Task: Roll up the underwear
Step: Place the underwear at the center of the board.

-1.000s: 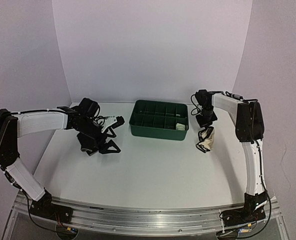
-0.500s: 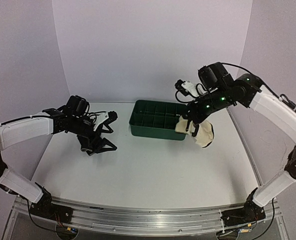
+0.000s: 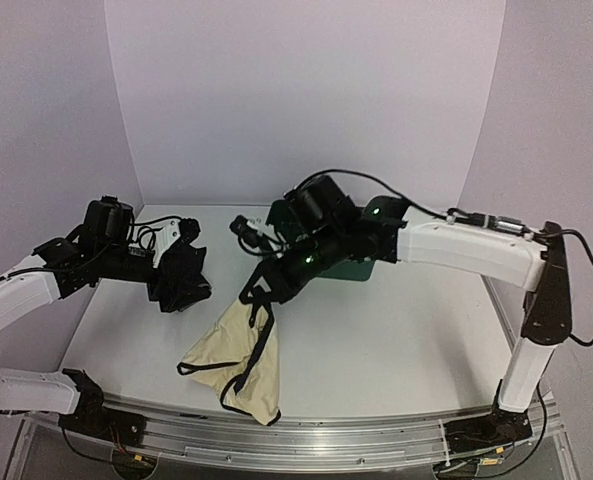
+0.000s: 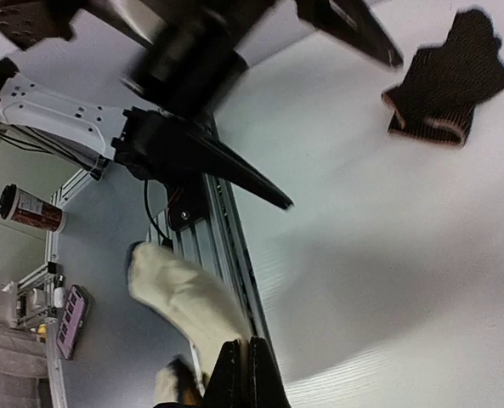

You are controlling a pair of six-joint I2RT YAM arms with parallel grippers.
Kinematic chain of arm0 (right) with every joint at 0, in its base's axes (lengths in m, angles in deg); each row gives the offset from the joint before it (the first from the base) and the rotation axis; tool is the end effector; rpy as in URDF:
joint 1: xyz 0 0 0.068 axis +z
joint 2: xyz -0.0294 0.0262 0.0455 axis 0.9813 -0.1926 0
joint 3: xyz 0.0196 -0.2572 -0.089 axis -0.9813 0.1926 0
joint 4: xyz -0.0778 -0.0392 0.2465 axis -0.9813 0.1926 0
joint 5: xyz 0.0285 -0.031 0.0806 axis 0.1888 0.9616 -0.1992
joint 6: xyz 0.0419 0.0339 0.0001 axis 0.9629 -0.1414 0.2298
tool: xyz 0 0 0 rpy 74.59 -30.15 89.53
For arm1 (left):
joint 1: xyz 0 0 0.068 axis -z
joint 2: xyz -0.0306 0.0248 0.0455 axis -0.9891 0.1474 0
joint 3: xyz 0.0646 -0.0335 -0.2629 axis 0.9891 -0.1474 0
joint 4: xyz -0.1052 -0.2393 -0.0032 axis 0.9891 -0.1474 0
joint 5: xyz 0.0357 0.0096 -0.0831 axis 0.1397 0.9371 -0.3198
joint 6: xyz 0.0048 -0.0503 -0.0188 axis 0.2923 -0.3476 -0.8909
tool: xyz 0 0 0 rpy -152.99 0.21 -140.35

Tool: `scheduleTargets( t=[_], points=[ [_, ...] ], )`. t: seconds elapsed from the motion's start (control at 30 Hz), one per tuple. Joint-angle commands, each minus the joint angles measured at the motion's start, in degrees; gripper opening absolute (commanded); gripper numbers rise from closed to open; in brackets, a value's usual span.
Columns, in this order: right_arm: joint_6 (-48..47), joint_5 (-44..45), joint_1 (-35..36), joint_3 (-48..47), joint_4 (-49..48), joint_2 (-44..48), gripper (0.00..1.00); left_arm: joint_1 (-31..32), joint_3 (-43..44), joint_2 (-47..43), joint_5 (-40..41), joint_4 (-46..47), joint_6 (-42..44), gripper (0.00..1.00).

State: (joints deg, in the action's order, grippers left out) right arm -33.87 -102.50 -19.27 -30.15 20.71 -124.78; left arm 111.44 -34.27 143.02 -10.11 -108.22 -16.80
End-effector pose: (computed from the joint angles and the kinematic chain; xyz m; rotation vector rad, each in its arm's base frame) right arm 0.2007 0.3733 0.3383 -1.2648 2.0308 1.1247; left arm 0.1812 -0.1249 0.2940 1.2907 1.6971 -0.5803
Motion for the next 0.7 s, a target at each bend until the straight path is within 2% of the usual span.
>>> scheduleTargets(
  t=[0.0,0.13,0.23,0.33,0.43,0.57,0.63,0.67],
  points=[
    [12.9,-7.0,-1.6,9.3,-15.5,-6.6,0.00,-0.4,-1.0,-0.1,2.5,1.2,-1.5,1.00],
    [16.5,-4.5,-4.6,10.1,-17.9,-14.0,0.00,-0.4,-2.3,2.0,-0.9,0.6,0.7,0.99],
    [19.1,-2.2,-7.4,7.7,-18.4,-18.1,0.00,0.0,-3.0,3.7,-6.7,-1.9,5.1,0.89],
    [22.9,2.5,-9.5,7.5,-18.3,-19.0,0.00,4.0,-3.5,6.5,-6.8,-3.6,6.7,0.74],
    [24.1,7.6,-9.6,10.5,-18.3,-16.9,0.00,11.3,-5.8,9.8,-3.1,-4.2,9.8,0.69],
    [25.7,12.3,-9.7,15.4,-18.3,-14.2,0.00,18.4,-8.0,15.5,-0.1,-4.4,17.4,0.68],
    [25.3,12.7,-9.7,15.8,-18.1,-14.3,0.05,20.2,-6.7,19.5,0.8,-5.0,19.8,0.69],
    [25.2,13.0,-9.8,15.5,-18.0,-14.6,0.12,20.5,-5.4,22.0,1.2,-4.9,20.6,0.70]
  ],
)
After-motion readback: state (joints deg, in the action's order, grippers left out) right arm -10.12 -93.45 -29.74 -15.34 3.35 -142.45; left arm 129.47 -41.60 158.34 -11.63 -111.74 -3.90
